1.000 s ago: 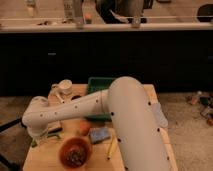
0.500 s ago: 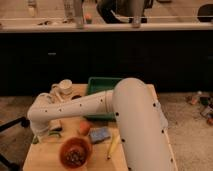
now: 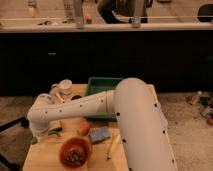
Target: Place pepper in paper cup
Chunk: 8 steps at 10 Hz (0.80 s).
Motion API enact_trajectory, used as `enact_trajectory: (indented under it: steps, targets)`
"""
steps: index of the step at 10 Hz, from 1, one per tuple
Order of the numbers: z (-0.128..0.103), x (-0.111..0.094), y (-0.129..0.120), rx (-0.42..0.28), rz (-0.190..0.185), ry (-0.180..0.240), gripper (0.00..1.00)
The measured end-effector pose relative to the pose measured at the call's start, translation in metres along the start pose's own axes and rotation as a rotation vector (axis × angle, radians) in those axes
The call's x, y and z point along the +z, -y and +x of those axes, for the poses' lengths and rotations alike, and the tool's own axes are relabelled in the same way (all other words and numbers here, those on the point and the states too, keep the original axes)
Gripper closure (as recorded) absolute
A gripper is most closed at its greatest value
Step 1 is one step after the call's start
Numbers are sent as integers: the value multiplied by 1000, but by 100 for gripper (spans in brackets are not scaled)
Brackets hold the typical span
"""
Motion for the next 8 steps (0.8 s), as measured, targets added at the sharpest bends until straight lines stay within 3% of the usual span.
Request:
enact_trajectory:
  steps: [3, 5, 8]
  targets:
    - [-4, -30, 18, -23, 53, -15, 100]
    - [2, -33, 24, -16, 82, -3, 100]
    - [36, -26, 35, 36, 175, 172, 100]
